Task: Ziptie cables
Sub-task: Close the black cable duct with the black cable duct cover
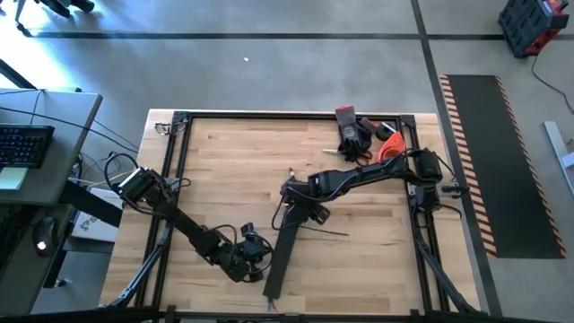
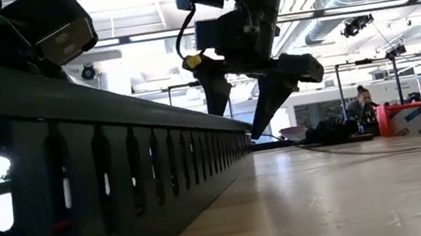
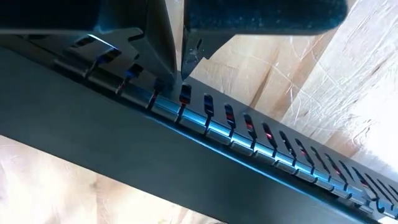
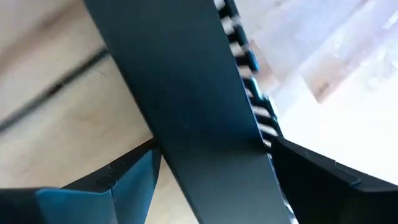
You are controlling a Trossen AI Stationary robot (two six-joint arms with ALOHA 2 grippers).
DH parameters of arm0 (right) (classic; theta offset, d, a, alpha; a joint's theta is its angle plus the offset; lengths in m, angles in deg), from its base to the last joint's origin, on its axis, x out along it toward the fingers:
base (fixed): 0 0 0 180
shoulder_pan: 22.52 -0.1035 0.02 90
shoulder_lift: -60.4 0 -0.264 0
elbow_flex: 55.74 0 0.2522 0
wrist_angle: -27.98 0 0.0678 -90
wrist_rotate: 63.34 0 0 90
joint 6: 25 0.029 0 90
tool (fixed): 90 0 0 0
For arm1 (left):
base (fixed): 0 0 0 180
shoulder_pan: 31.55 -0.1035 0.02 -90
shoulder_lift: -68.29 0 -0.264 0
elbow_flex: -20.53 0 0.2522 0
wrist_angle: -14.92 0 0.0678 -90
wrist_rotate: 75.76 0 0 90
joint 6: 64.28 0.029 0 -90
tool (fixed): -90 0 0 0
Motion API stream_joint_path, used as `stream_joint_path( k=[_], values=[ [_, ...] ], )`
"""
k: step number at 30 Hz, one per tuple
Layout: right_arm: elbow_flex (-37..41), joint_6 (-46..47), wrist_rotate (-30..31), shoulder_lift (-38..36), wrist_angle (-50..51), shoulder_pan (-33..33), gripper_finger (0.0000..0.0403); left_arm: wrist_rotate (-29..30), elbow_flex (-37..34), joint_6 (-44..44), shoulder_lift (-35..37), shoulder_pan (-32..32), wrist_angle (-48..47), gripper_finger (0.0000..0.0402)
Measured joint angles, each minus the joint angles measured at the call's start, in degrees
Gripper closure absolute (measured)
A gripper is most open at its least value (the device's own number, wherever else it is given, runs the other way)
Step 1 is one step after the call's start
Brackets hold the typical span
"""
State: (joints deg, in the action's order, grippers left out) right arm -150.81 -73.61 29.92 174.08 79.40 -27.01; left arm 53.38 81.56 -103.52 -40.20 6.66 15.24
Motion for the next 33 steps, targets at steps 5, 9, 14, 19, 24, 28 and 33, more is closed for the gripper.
stream_joint_path(
  k=[5, 9, 14, 19, 24, 28, 33],
  values=[
    [0.00, -3.38, 13.58, -0.12, 0.16, -0.92, 0.0116, 0.01, 0.00, -0.07, 0.00, 0.00, -0.01, 0.0402],
    [0.00, 1.17, 16.42, -2.29, 4.26, -0.90, 0.0116, 0.35, 0.01, 0.01, 0.00, 0.00, -0.32, 0.0402],
    [3.50, 17.64, 11.02, -6.34, 5.98, 4.20, 0.0116, 6.20, 0.02, -0.10, 0.00, 0.84, -1.13, 0.0402],
    [13.14, 28.72, 11.65, -9.12, -0.55, 7.52, 0.0116, 14.49, 0.02, -3.84, 1.15, 1.02, -7.87, 0.0402],
    [20.42, 37.80, 11.82, -9.33, -11.42, 7.03, 0.0122, 18.22, 0.02, -13.15, 2.09, -3.17, -21.61, 0.0402],
    [21.34, 44.12, 12.80, -9.35, -16.99, 5.49, 0.0147, 16.73, -0.78, -11.13, 2.02, -9.47, -22.36, 0.0402],
    [19.93, 47.30, 12.86, -9.42, -22.00, 4.18, 0.0190, 8.04, -5.21, 6.77, 1.92, -16.33, -2.28, 0.0402]
  ],
)
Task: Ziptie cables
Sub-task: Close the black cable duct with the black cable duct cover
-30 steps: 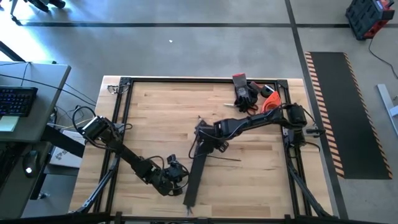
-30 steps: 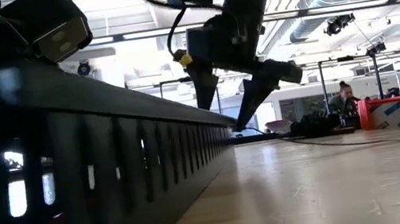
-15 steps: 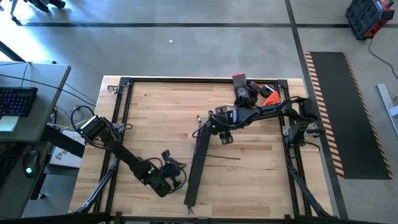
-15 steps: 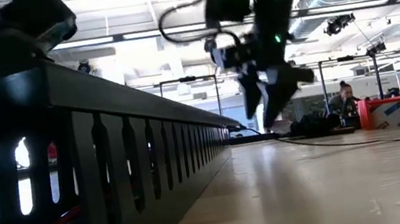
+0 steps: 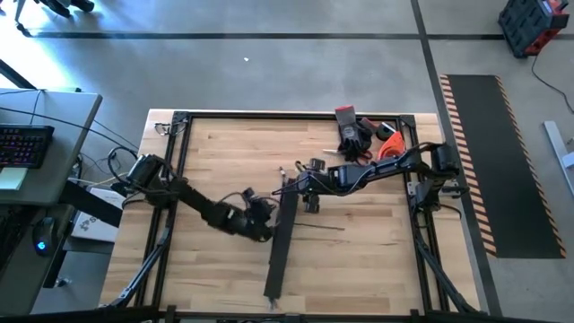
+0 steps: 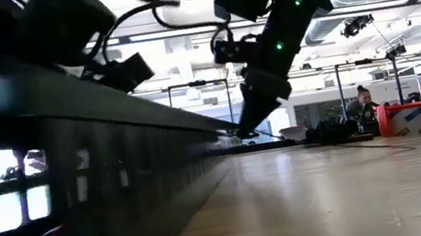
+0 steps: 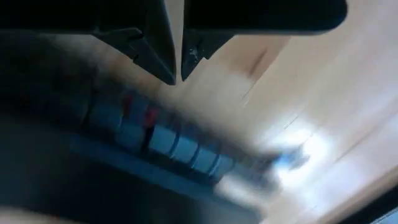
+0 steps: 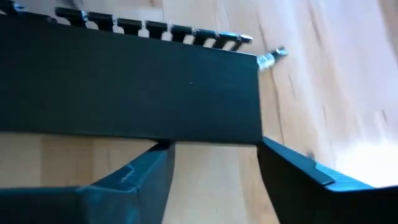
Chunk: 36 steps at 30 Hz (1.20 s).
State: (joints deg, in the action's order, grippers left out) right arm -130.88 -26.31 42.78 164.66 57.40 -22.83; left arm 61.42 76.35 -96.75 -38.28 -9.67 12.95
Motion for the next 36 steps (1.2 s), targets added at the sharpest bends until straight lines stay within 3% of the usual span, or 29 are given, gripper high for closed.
stream_joint_path(
  k=[5, 23, 36],
  values=[
    [0.00, 1.24, -1.07, 0.00, -1.85, -0.50, 0.0224, -5.01, -2.91, 10.40, 0.00, -3.24, 13.11, 0.0402],
    [0.39, 2.55, -5.04, 2.77, -12.07, -0.92, 0.0243, -8.79, -3.01, 15.59, -0.11, -4.44, 16.56, 0.0402],
    [0.46, 0.21, -6.35, 4.55, -14.46, -0.81, 0.0243, -8.26, -2.76, 20.18, -0.08, -2.98, 26.32, 0.0401]
  ],
)
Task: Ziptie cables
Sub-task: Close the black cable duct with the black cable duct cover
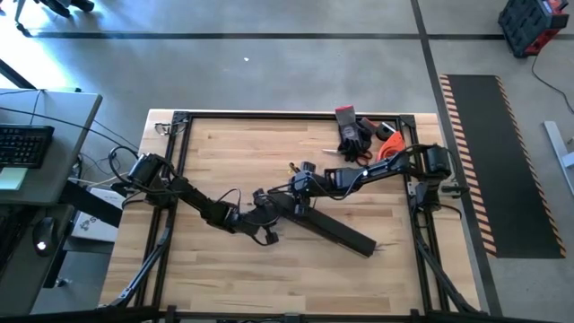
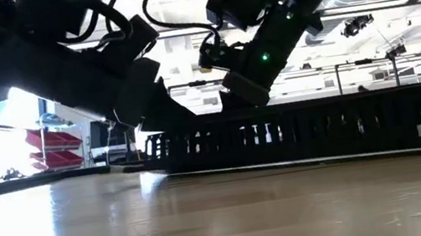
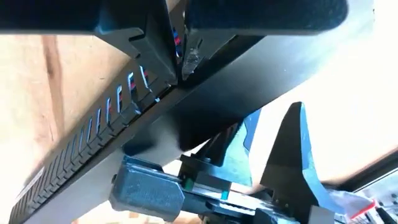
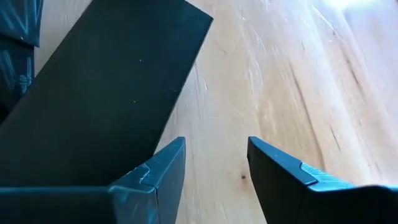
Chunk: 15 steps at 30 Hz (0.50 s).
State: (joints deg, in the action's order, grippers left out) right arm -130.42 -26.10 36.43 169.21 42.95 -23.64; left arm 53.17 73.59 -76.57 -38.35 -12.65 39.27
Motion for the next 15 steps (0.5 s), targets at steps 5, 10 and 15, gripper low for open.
stream_joint_path(
  k=[5, 10, 15],
  values=[
    [0.00, -0.59, 0.94, 0.07, -0.23, 0.06, 0.0243, 0.78, -0.01, -0.76, 0.04, 0.35, 0.02, 0.0401],
    [-0.07, -1.67, 0.42, -0.23, -0.25, -0.04, 0.0242, 1.96, 1.20, -0.63, 0.04, 1.67, -0.38, 0.0401],
    [-0.11, -1.98, -0.56, -0.17, 0.45, -0.40, 0.0242, 7.23, 2.53, -2.10, 0.34, 3.72, 0.89, 0.0402]
  ],
)
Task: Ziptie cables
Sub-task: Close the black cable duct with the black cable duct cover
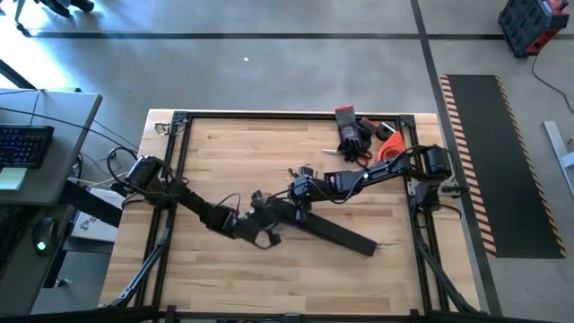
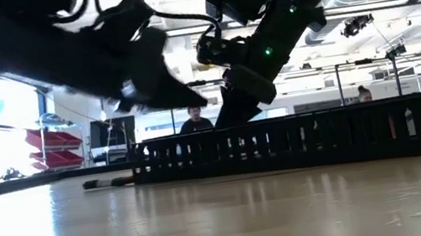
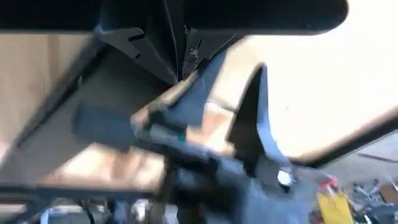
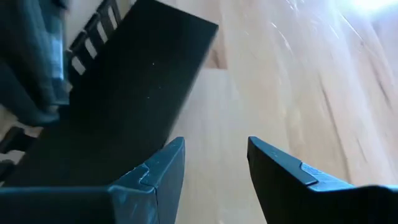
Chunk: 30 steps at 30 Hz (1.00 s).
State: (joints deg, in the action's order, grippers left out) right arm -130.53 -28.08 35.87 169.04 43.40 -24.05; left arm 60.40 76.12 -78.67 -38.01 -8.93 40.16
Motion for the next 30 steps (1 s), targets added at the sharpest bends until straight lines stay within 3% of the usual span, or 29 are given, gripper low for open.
stream_joint_path(
  k=[5, 11, 14, 17, 19, 23, 27, 30],
  values=[
    [-0.02, -2.74, 0.15, -0.12, 0.29, -0.81, 0.0242, 1.23, -0.13, -2.72, 0.09, 3.79, -1.49, 0.0402],
    [-0.02, -6.33, 7.97, -6.97, 4.95, -3.11, 0.0242, 13.42, -0.18, -3.49, 4.91, 10.37, -5.60, 0.0402],
    [-0.02, -5.40, 12.19, -12.45, 10.41, -5.24, 0.0242, 21.33, -0.14, -6.99, 9.04, 14.32, -13.30, 0.0402],
    [2.32, -1.91, 14.52, -17.90, 13.05, -9.28, 0.0242, 25.93, -0.22, -18.85, 14.22, 17.01, -26.66, 0.0399],
    [6.48, 0.00, 17.07, -21.09, 12.38, -12.78, 0.0242, 24.12, -0.95, -29.12, 18.15, 17.42, -36.47, 0.0390],
    [15.66, 5.84, 23.22, -26.65, 7.77, -21.45, 0.0242, 14.37, -3.68, -44.60, 24.23, 15.61, -51.19, 0.0345],
    [20.82, 10.70, 25.85, -30.62, 3.22, -28.12, 0.0242, 4.67, -7.96, -50.73, 28.22, 10.92, -50.49, 0.0273],
    [22.26, 11.87, 26.59, -31.56, 0.62, -30.75, 0.0242, -2.36, -11.77, -51.49, 29.02, 6.47, -43.60, 0.0217]
  ],
)
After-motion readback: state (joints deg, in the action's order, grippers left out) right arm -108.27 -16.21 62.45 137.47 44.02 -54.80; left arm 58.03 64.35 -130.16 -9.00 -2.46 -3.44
